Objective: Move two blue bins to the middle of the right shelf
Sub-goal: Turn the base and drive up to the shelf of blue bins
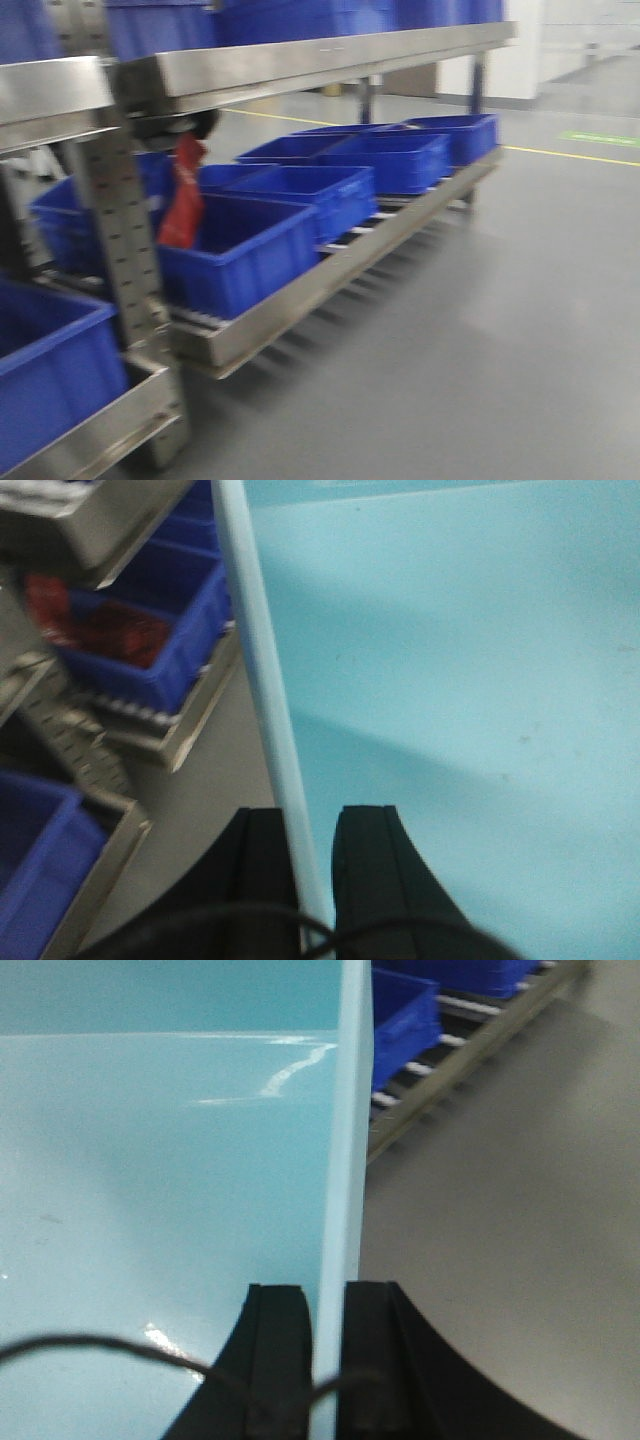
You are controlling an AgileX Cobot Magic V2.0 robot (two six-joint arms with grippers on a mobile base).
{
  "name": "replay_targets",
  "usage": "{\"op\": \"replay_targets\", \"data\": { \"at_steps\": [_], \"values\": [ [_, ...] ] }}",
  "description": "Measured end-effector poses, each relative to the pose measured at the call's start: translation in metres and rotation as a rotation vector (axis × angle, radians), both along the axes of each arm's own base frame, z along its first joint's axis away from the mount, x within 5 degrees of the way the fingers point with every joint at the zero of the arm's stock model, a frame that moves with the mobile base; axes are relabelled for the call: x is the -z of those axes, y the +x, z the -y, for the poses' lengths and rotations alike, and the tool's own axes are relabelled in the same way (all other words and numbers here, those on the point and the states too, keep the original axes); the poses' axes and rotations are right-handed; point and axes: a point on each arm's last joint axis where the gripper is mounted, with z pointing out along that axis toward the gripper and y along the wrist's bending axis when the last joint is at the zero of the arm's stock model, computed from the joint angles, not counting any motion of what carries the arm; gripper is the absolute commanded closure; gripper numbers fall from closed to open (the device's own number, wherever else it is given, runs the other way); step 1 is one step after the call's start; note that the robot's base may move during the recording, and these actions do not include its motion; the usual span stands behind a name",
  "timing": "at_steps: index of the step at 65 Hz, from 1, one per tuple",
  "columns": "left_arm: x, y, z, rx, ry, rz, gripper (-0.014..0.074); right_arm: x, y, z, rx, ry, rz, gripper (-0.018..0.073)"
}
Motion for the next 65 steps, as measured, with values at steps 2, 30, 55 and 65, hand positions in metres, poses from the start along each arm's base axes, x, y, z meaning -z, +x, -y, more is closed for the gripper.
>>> {"op": "replay_targets", "data": {
  "at_steps": [2,30,55,65],
  "values": [
    [0.0,0.0,0.0,0.0,0.0,0.0,0.0707,0.0,0.0,0.0,0.0,0.0,0.0,0.0712],
    [0.0,0.0003,-0.0007,-0.005,0.007,0.003,0.0707,0.0,0.0,0.0,0.0,0.0,0.0,0.0712],
    [0.0,0.0004,-0.0009,-0.006,0.008,0.004,0.0707,0.0,0.0,0.0,0.0,0.0,0.0,0.0712],
    [0.0,0.0004,-0.0009,-0.006,0.008,0.004,0.0707,0.0,0.0,0.0,0.0,0.0,0.0,0.0712]
  ]
}}
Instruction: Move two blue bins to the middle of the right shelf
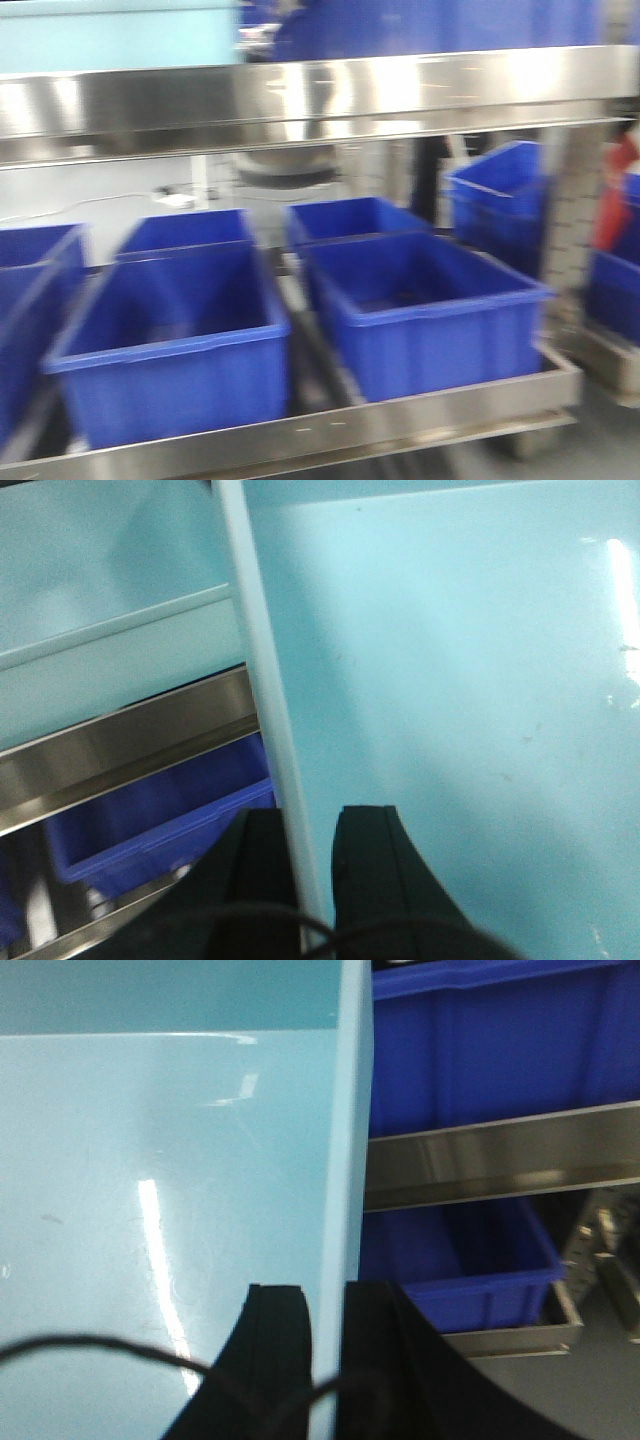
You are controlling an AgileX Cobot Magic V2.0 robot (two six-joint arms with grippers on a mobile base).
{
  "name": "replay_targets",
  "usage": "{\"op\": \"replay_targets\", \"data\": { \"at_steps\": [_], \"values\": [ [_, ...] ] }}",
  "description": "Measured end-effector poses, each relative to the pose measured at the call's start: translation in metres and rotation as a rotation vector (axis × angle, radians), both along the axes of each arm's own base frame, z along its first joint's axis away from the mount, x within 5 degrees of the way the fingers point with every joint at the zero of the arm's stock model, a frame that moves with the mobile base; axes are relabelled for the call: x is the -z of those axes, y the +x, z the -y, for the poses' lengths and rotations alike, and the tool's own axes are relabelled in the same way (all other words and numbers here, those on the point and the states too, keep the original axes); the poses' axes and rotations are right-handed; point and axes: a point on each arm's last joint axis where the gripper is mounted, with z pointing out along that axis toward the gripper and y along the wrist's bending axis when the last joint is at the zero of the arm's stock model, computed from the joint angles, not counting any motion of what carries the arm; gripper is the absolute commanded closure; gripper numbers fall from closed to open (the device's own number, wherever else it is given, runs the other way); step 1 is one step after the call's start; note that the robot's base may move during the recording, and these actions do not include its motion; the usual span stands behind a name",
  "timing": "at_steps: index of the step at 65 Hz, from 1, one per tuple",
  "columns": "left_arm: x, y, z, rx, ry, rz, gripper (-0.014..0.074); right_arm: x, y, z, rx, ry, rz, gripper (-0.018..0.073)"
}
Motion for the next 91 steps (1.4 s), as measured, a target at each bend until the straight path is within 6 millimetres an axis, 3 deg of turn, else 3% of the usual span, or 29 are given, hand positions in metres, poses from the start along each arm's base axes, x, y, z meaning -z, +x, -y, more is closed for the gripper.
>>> {"op": "replay_targets", "data": {
  "at_steps": [91],
  "values": [
    [0.0,0.0002,-0.0004,-0.003,0.004,0.002,0.0707,0.0,-0.0001,-0.0003,-0.002,0.003,-0.001,0.0712]
  ]
}}
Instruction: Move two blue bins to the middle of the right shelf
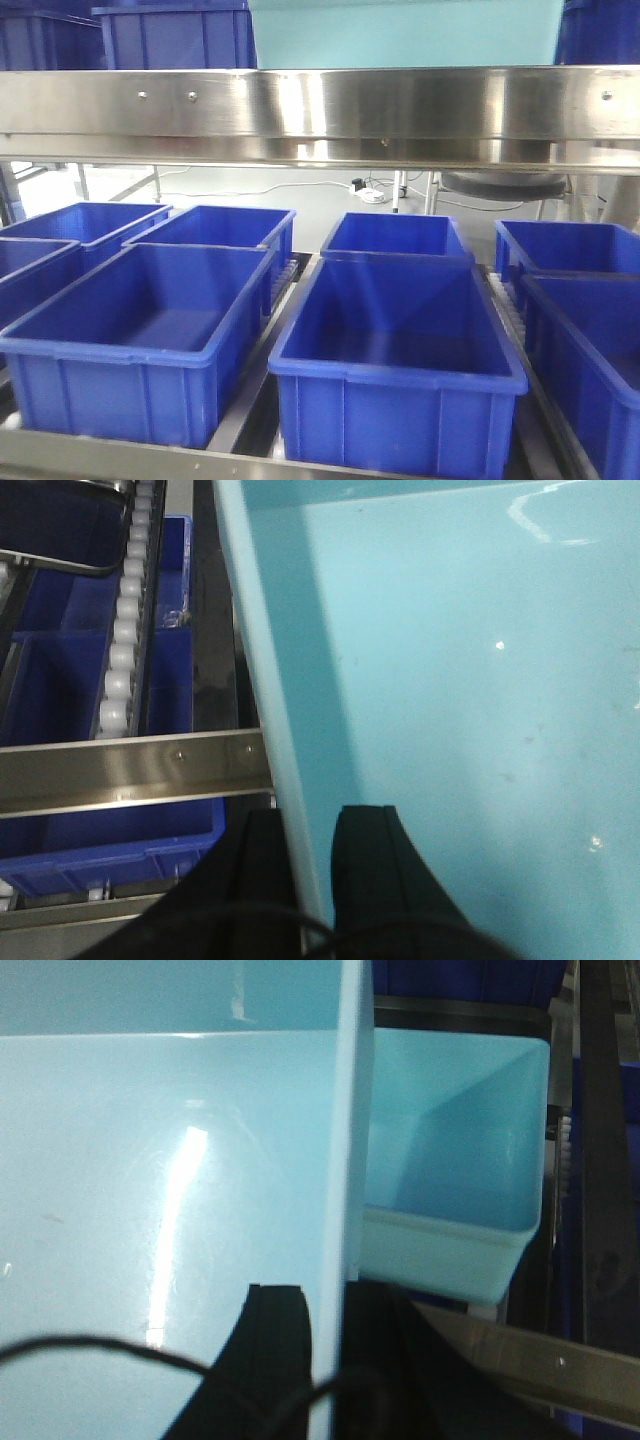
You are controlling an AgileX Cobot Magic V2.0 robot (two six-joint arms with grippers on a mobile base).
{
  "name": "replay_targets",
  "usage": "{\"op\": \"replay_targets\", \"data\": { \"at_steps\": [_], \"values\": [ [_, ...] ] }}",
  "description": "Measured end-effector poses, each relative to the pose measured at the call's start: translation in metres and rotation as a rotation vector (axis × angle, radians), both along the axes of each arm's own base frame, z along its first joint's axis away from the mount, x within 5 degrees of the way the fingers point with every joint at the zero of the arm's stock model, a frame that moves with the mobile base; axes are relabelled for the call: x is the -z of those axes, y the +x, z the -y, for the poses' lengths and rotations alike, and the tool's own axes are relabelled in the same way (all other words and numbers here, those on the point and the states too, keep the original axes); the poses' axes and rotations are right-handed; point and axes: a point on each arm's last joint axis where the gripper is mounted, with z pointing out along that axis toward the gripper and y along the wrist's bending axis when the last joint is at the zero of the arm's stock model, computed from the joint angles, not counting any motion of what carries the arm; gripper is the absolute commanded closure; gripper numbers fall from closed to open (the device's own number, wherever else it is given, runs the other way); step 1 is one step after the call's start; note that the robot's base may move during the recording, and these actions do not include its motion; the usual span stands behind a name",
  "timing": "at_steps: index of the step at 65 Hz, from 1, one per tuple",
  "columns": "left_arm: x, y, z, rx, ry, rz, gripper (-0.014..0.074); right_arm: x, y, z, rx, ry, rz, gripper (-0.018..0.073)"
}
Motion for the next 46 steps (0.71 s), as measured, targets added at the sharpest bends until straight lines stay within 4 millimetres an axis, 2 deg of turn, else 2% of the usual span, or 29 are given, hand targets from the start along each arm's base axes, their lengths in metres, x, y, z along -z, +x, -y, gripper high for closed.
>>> {"op": "replay_targets", "data": {
  "at_steps": [46],
  "values": [
    [0.0,0.0,0.0,0.0,0.0,0.0,0.0707,0.0,0.0,0.0,0.0,0.0,0.0,0.0712]
  ]
}}
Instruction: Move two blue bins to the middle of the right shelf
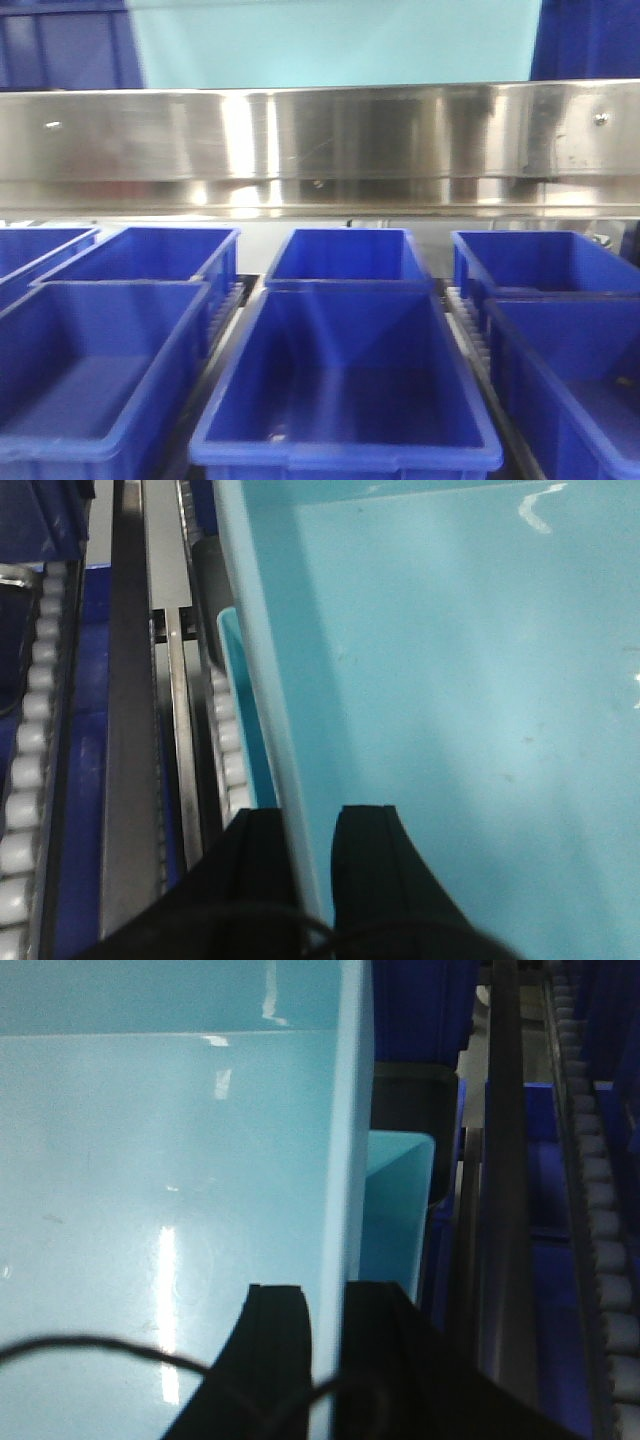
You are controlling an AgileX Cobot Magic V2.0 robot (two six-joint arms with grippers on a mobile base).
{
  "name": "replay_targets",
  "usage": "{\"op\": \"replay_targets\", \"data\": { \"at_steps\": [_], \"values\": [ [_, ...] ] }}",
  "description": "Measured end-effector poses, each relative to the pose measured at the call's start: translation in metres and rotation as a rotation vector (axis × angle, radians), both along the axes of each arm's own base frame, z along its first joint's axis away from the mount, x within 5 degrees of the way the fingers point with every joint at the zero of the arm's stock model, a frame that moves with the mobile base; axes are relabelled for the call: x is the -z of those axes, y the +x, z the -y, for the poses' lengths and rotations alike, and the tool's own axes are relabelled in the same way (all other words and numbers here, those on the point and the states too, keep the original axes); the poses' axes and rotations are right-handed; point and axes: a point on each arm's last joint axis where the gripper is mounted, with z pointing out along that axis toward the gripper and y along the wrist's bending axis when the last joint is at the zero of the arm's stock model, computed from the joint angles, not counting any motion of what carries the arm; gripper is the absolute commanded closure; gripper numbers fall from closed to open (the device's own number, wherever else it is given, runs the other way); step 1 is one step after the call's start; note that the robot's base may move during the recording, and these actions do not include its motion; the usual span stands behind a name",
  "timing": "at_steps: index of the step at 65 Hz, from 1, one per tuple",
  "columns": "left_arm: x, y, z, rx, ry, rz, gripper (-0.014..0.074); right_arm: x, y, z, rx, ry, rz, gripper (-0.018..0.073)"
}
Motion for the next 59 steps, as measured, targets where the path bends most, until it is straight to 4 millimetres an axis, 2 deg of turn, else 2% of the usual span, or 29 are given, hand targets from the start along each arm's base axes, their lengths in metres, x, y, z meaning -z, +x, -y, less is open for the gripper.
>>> {"op": "replay_targets", "data": {
  "at_steps": [59],
  "values": [
    [0.0,0.0,0.0,0.0,0.0,0.0,0.0707,-0.0002,0.0001,0.0,0.0,0.001,0.002,0.0712]
  ]
}}
